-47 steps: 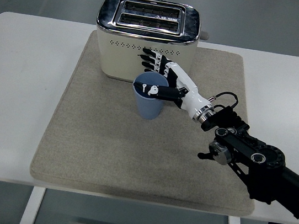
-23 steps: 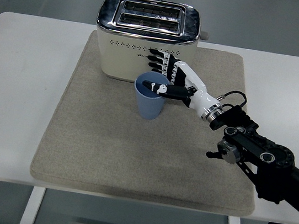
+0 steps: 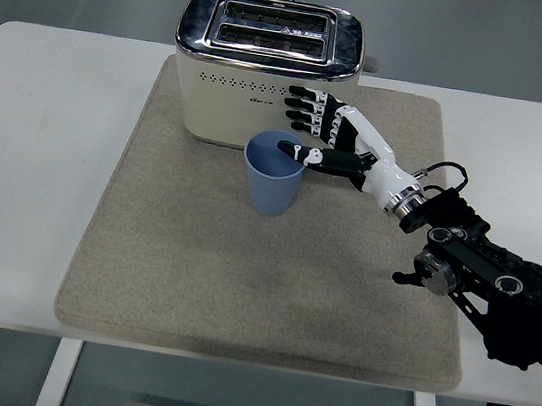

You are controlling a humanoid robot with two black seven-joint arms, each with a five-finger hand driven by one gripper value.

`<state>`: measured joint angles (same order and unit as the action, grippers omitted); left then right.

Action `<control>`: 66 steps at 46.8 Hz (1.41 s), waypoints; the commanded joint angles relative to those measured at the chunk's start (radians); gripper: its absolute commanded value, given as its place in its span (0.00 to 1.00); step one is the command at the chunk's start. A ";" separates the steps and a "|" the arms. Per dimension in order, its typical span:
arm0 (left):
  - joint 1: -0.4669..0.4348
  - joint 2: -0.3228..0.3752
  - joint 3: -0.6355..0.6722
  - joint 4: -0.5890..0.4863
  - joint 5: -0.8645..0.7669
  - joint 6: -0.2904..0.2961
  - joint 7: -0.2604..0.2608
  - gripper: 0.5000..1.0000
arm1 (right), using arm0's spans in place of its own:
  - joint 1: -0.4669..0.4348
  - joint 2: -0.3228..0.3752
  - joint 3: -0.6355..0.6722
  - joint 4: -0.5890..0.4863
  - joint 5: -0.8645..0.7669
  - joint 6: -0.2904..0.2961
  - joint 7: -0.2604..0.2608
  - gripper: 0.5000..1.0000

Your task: Put the water cup in front of the bread machine

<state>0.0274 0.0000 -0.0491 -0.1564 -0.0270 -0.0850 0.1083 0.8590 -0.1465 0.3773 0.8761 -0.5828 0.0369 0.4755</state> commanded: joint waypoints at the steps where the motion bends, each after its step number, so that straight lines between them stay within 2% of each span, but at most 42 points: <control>1: 0.000 0.000 0.000 0.000 -0.001 -0.001 0.001 1.00 | -0.002 -0.018 0.002 0.015 0.000 0.000 0.000 0.85; 26: 0.000 0.000 0.000 -0.002 0.001 0.001 0.001 1.00 | -0.028 -0.137 0.006 0.104 0.001 0.000 0.000 0.85; 37: 0.000 0.000 0.000 0.000 0.001 0.001 -0.001 1.00 | -0.044 -0.192 0.008 0.112 0.003 0.001 0.000 0.85; 50: 0.000 0.000 0.000 -0.002 -0.001 0.001 0.001 1.00 | -0.046 -0.307 0.037 0.115 0.115 0.080 0.000 0.85; 56: 0.000 0.000 0.000 -0.003 -0.001 0.001 0.001 1.00 | -0.054 -0.360 0.042 0.115 0.130 0.092 -0.003 0.85; 61: 0.000 0.000 0.000 -0.008 0.001 0.001 0.001 1.00 | -0.060 -0.381 0.042 0.109 0.172 0.092 -0.049 0.85; 66: 0.000 0.000 0.000 -0.012 0.001 0.001 0.001 1.00 | -0.060 -0.393 0.042 0.106 0.241 0.090 -0.127 0.85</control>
<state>0.0273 0.0000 -0.0491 -0.1660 -0.0268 -0.0843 0.1090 0.7980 -0.5345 0.4191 0.9823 -0.3869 0.1293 0.3960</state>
